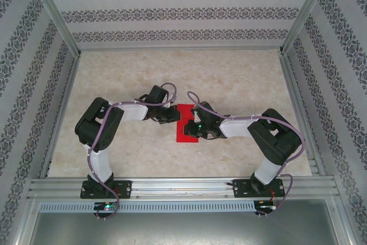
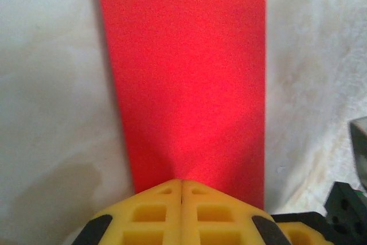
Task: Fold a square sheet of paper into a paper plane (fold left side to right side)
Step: Hold the square sheet of paper at the center of the table, then fold the triangle a second time at the center of the table.
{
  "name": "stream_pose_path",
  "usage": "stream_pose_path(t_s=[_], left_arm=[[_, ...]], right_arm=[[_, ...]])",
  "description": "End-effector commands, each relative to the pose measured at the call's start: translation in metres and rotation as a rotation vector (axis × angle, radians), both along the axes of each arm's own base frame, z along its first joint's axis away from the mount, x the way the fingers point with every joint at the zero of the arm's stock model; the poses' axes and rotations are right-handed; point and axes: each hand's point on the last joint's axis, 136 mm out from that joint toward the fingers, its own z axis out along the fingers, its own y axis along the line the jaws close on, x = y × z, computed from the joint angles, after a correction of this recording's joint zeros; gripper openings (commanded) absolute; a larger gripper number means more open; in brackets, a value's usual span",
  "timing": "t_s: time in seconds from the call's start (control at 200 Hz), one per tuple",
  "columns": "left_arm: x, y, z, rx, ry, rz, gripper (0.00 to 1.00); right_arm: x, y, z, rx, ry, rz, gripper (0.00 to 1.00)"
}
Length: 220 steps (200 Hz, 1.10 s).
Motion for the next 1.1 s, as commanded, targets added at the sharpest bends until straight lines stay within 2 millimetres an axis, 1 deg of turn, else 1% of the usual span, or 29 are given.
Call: stream_pose_path(t_s=[0.0,0.115,0.155,0.255,0.35,0.44,0.525,0.615,0.735,0.889,1.094], left_arm=[[0.009,-0.001,-0.003,0.029,-0.031,0.017,0.03],[0.004,0.006,-0.014,0.065,-0.015,0.019,0.02],[0.002,0.009,-0.017,0.073,-0.009,0.021,0.01],[-0.004,0.014,-0.025,0.093,0.004,0.025,0.01],[-0.011,0.018,-0.030,0.099,0.013,0.030,0.00],[-0.016,0.019,-0.032,0.096,0.020,0.033,0.00],[-0.018,0.020,-0.034,0.094,0.025,0.037,0.00],[-0.019,0.020,-0.033,0.089,0.025,0.039,0.00],[-0.021,0.020,-0.034,0.091,0.025,0.039,0.00],[-0.021,0.020,-0.034,0.090,0.024,0.039,0.00],[-0.020,0.020,-0.034,0.090,0.024,0.041,0.00]], right_arm=[[-0.029,-0.016,-0.027,-0.102,0.128,0.010,0.02],[-0.021,-0.008,-0.011,-0.061,0.097,0.018,0.10],[-0.017,-0.004,-0.003,-0.043,0.082,0.025,0.14],[-0.007,0.003,0.020,-0.006,0.043,0.040,0.20],[0.000,0.001,0.040,0.029,0.003,0.028,0.24],[0.000,-0.009,0.050,0.045,-0.013,0.005,0.28],[-0.006,-0.023,0.047,0.038,0.006,-0.017,0.32],[-0.014,-0.039,0.039,0.031,0.036,-0.044,0.36],[-0.022,-0.053,0.030,0.019,0.058,-0.076,0.43],[-0.029,-0.058,0.023,0.018,0.081,-0.085,0.48],[-0.029,-0.052,0.016,0.045,0.104,-0.089,0.48]])
